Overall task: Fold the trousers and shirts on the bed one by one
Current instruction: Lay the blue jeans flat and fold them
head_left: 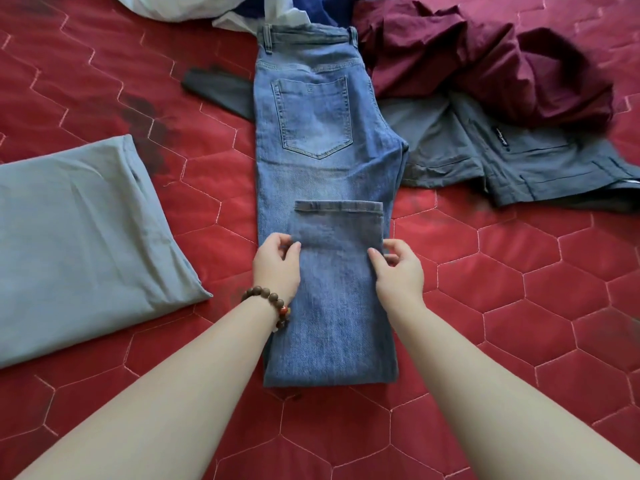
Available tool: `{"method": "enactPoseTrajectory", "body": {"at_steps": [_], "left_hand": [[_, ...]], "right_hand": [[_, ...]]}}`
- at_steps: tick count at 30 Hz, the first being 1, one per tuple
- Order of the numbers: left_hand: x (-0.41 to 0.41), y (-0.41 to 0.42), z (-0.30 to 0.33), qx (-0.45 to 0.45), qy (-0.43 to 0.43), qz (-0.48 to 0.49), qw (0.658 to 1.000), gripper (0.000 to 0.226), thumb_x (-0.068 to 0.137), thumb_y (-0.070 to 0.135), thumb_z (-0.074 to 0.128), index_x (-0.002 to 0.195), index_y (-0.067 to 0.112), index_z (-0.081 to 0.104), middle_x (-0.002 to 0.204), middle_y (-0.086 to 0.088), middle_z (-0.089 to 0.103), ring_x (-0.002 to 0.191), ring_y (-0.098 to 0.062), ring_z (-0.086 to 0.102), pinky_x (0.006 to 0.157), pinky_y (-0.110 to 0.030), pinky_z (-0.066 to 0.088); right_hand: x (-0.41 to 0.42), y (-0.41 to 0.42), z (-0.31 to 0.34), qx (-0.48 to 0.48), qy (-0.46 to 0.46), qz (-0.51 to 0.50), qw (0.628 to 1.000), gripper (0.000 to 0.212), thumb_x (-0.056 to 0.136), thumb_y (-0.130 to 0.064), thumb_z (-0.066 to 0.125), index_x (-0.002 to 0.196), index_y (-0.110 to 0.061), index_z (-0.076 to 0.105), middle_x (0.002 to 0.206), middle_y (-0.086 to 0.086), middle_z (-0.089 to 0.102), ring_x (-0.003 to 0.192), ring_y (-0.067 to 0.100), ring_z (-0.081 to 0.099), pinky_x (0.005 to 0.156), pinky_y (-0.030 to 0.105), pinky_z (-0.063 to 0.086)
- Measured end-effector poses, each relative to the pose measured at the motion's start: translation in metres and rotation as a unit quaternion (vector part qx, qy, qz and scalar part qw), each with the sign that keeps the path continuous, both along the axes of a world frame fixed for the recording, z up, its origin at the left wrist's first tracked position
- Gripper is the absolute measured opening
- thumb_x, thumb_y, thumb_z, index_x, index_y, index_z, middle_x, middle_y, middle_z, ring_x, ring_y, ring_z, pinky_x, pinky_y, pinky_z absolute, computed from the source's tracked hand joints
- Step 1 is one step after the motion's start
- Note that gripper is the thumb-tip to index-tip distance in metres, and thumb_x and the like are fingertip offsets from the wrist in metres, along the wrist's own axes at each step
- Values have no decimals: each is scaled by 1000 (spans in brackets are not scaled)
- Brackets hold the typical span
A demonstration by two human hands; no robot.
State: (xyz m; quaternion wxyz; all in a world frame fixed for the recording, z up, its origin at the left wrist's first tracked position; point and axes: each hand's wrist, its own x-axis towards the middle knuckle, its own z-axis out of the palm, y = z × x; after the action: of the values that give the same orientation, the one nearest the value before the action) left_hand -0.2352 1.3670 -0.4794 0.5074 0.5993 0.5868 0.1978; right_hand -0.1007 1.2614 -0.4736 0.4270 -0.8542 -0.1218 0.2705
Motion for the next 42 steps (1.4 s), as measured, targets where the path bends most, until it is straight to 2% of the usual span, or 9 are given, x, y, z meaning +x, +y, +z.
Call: {"method": "enactPoseTrajectory", "body": {"at_steps": [5, 8, 13, 19, 24, 28, 33, 38, 42], "left_hand": [[-6, 2, 2, -88, 9, 19, 996, 25, 84, 19, 71, 103, 14, 55, 75, 8, 65, 68, -6, 61, 60, -17, 44], [-11, 7, 9, -122, -81, 0, 989, 13, 87, 7, 66, 99, 2, 67, 69, 8, 72, 65, -2, 67, 63, -20, 53], [-16, 33, 41, -48, -113, 19, 992, 19, 86, 11, 69, 104, 7, 66, 98, -16, 71, 95, -32, 67, 90, -48, 52], [19, 111, 64, 28, -126, 0, 992, 16, 88, 19, 67, 104, 16, 64, 87, 4, 70, 76, -7, 66, 74, -21, 53], [18, 118, 19, -233, 14, -1, 972, 19, 90, 24, 65, 97, 6, 62, 86, -14, 60, 77, -24, 57, 81, -39, 54], [17, 114, 8, -182, 2, 1, 983, 15, 88, 20, 67, 101, 15, 61, 79, -2, 62, 63, -15, 58, 54, -27, 55], [22, 113, 7, -43, 13, -26, 999, 17, 87, 13, 67, 103, 11, 67, 84, -5, 71, 77, -17, 65, 79, -29, 52], [17, 124, 13, 31, -34, -22, 999, 13, 89, 17, 65, 102, 18, 66, 88, -3, 72, 81, -17, 67, 77, -29, 54], [19, 129, 9, -152, -83, 64, 983, 22, 99, 12, 47, 118, 3, 55, 98, -13, 63, 79, -18, 62, 72, -26, 56]], "right_hand": [[10, 9, 1, -140, 33, 48, 988, 25, 90, -33, 64, 102, -12, 63, 93, 1, 63, 83, 15, 54, 70, 25, 36], [13, 7, 13, -76, 70, 90, 991, 13, 94, -22, 58, 87, -13, 65, 86, 5, 66, 77, 16, 55, 68, 29, 42], [6, 27, 52, 96, 23, 135, 986, 9, 98, -13, 49, 94, -11, 56, 83, 4, 63, 71, 9, 55, 65, 19, 42], [43, 110, 67, 126, -45, 92, 987, 16, 96, -29, 55, 90, -15, 56, 72, 7, 60, 67, 11, 53, 60, 20, 40], [60, 111, 15, -150, 38, 176, 972, 31, 92, -43, 56, 85, -14, 58, 80, -3, 56, 81, 16, 53, 68, 29, 39], [58, 99, 1, -80, 43, 169, 981, 21, 91, -36, 60, 106, -21, 61, 91, -7, 66, 83, 11, 59, 67, 23, 43], [53, 105, 4, -1, 44, 180, 983, 27, 94, -15, 57, 120, -23, 56, 100, 2, 70, 93, 19, 65, 90, 36, 49], [61, 113, 5, 73, 48, 157, 984, 24, 95, -23, 56, 117, -29, 53, 96, 3, 69, 90, 19, 66, 82, 33, 50], [72, 116, -10, -17, 54, 163, 985, 24, 94, -37, 56, 114, -23, 58, 90, -11, 63, 83, 6, 60, 77, 21, 47]]}}
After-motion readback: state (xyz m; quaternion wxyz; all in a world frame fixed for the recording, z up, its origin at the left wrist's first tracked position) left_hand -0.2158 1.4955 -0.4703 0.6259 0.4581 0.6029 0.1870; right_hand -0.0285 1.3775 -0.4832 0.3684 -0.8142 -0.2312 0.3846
